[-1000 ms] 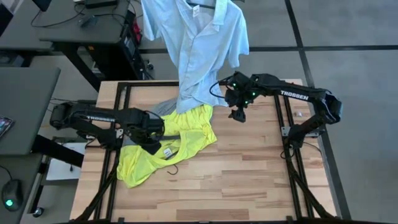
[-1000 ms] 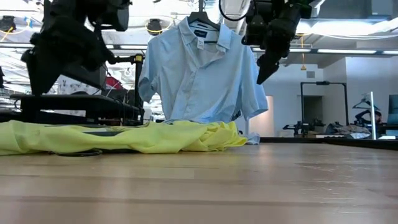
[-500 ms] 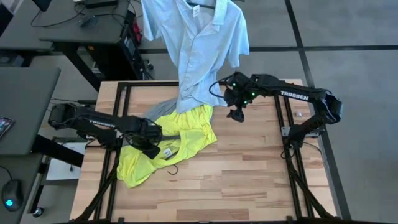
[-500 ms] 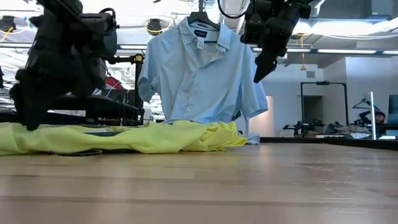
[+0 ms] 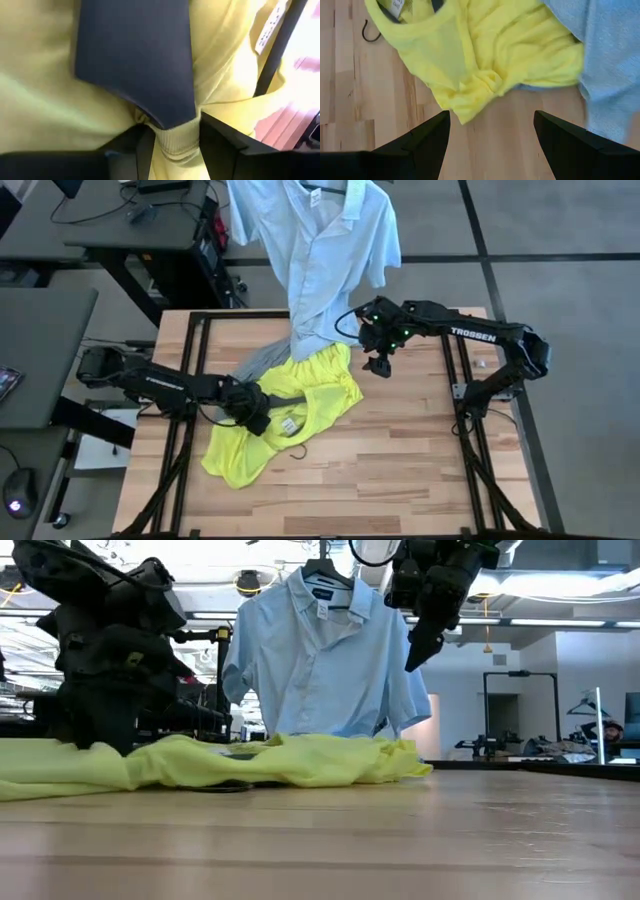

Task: Hang clothes
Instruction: Hang the yellow shirt on the clothes rack

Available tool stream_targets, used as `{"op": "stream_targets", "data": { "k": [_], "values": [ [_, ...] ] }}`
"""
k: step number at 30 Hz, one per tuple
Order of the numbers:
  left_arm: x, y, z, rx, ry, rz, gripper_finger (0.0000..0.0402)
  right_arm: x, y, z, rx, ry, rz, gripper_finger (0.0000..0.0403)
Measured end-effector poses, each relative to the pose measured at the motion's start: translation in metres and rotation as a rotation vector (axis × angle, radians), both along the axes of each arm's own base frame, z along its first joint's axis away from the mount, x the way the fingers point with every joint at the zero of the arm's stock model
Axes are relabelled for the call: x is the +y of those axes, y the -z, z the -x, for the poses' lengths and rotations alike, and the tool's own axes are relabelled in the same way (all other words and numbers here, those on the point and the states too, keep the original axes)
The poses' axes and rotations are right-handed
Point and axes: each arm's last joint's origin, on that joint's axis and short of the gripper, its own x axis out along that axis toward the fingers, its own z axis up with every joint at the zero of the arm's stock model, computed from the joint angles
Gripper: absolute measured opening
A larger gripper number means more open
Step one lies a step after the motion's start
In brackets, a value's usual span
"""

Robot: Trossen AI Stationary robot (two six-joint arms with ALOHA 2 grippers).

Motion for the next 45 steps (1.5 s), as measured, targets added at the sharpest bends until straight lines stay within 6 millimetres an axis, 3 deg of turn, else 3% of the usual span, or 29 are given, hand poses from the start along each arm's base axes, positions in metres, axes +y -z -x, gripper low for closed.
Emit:
{"op": "stream_targets", "data": {
  "k": [3,7,12,19,23,27,33,37,45],
  "values": [
    [0.0,-0.008,-0.004,-0.019,-0.015,0.0,0.007,0.0,0.0,0.0,0.004,0.0,-0.002,0.0276],
    [0.002,-0.031,-0.011,-0.066,-0.015,-0.056,0.007,0.001,-0.004,0.002,-0.007,-0.004,0.006,0.0276],
    [0.003,-0.087,-0.018,-0.072,0.03,-0.159,0.0047,-0.003,-0.031,0.004,-0.087,-0.004,0.053,0.0276],
    [0.008,-0.18,-0.024,-0.074,0.07,-0.371,0.0034,-0.011,-0.08,0.015,-0.237,0.017,0.153,0.0276],
    [0.011,-0.229,-0.025,-0.124,0.093,-0.484,0.0034,-0.015,-0.093,0.016,-0.285,0.009,0.175,0.0276],
    [0.015,-0.266,-0.025,-0.152,0.14,-0.574,0.0034,-0.014,-0.099,0.013,-0.38,-0.101,0.133,0.0276],
    [0.022,-0.295,-0.026,-0.174,0.212,-0.645,0.0034,-0.017,-0.102,0.004,-0.501,-0.203,0.103,0.0276],
    [0.027,-0.31,-0.03,-0.219,0.241,-0.697,0.0034,-0.02,-0.092,-0.01,-0.508,-0.225,0.071,0.0276],
    [0.035,-0.315,-0.027,-0.178,0.286,-0.711,0.0034,-0.02,-0.086,-0.021,-0.511,-0.276,0.061,0.0255]
  ]
}}
